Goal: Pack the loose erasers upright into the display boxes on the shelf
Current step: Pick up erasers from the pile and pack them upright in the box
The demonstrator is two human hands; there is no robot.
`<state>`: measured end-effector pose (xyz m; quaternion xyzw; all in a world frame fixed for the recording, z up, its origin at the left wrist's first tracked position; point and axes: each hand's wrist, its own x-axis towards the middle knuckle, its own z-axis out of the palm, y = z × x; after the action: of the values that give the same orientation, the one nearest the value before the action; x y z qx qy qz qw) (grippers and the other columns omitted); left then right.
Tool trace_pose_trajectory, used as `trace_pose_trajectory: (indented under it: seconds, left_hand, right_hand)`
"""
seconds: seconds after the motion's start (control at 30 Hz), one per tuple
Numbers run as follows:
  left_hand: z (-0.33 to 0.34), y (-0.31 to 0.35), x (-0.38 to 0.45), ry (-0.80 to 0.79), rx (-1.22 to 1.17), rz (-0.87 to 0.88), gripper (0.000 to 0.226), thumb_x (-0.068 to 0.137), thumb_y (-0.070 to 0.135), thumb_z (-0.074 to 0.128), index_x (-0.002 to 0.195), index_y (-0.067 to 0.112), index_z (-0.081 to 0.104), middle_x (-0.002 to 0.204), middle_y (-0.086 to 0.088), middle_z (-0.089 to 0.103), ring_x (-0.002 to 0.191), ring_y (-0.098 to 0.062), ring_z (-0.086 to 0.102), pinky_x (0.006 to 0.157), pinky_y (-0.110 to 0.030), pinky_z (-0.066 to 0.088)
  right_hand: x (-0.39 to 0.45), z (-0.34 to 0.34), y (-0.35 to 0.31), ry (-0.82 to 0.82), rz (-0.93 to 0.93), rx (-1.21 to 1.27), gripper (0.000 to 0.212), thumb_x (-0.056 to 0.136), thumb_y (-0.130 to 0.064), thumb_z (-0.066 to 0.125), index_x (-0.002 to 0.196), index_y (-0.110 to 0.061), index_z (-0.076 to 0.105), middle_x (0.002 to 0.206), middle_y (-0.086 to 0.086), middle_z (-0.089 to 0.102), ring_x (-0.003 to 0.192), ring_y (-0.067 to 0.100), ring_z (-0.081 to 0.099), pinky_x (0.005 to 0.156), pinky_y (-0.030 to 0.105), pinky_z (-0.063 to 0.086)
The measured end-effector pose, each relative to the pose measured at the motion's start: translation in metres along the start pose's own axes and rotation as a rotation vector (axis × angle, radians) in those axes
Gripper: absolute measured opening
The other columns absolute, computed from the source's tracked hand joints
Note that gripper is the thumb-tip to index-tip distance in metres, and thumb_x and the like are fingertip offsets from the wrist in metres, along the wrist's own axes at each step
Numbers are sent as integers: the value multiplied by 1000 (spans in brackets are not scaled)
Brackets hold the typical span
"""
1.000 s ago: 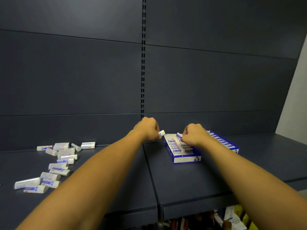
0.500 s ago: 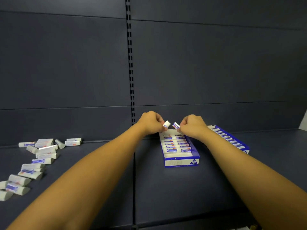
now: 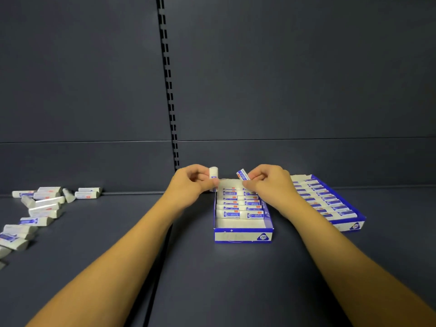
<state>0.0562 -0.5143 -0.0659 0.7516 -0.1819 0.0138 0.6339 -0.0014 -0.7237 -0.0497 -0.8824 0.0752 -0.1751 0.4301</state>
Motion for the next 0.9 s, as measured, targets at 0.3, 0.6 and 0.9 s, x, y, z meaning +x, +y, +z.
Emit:
trace_pose_trajectory:
  seconds: [0.3, 0.6, 0.9]
  left_hand:
    - [7, 3, -12, -121, -51, 139, 20, 82, 7, 80, 98, 10, 69, 83, -14, 71, 80, -21, 67, 76, -32, 57]
    - [2, -3, -12, -162, 129, 189, 13, 84, 10, 79, 91, 17, 71, 88, -7, 74, 87, -40, 66, 73, -52, 54]
    - [10, -2, -20, -227, 290, 143, 13, 80, 26, 85, 79, 19, 74, 77, 6, 76, 85, -8, 72, 81, -37, 59]
  right_hand:
    - [2, 9, 5, -14, -75, 12, 16, 85, -27, 79, 86, -28, 63, 85, -8, 70, 78, 9, 67, 61, 20, 49]
    - [0, 12, 6, -55, -3, 72, 23, 85, -27, 79, 101, -18, 67, 90, -4, 72, 78, 9, 69, 59, 20, 47]
    - [-2, 11, 9, -30, 38, 104, 21, 84, -26, 79, 99, -18, 67, 92, 0, 74, 83, 15, 71, 68, 28, 55]
